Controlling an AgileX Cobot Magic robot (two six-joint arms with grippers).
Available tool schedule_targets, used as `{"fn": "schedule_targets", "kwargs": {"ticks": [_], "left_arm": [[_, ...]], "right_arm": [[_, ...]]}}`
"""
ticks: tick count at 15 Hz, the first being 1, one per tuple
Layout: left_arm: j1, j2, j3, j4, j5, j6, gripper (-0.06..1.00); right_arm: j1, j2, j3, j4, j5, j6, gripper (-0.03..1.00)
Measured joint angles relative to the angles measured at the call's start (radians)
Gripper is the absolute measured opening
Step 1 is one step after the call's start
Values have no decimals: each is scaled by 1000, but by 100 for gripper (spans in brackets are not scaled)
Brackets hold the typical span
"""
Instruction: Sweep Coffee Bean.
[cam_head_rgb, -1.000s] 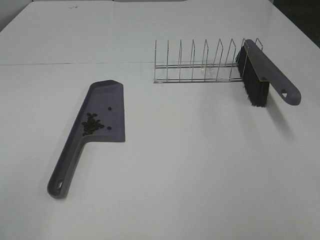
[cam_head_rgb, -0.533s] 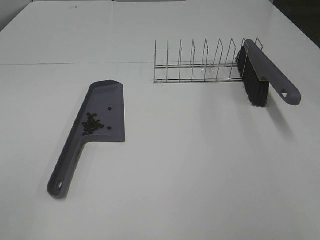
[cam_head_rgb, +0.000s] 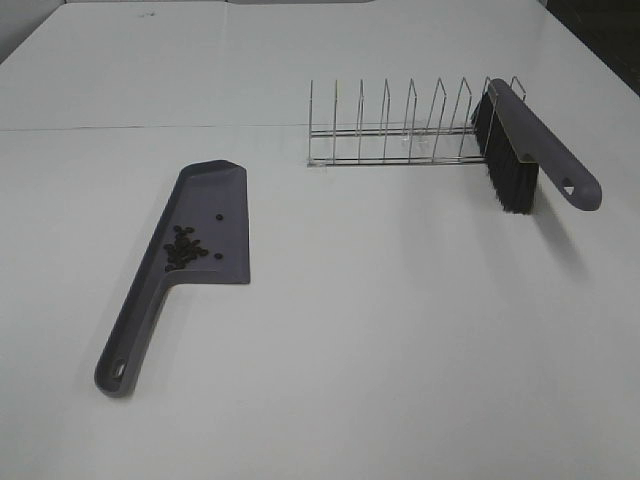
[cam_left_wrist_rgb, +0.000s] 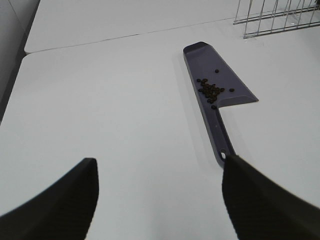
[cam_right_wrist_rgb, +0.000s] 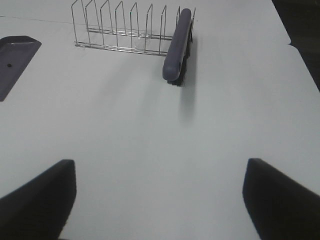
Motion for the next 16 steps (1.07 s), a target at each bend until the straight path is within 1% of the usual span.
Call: {"fn": "schedule_targets", "kwargs": {"ticks": [16], "left_arm": [[0, -2, 0, 0, 0, 0, 65]], "right_arm": [[0, -1, 0, 2, 1, 0, 76]]}}
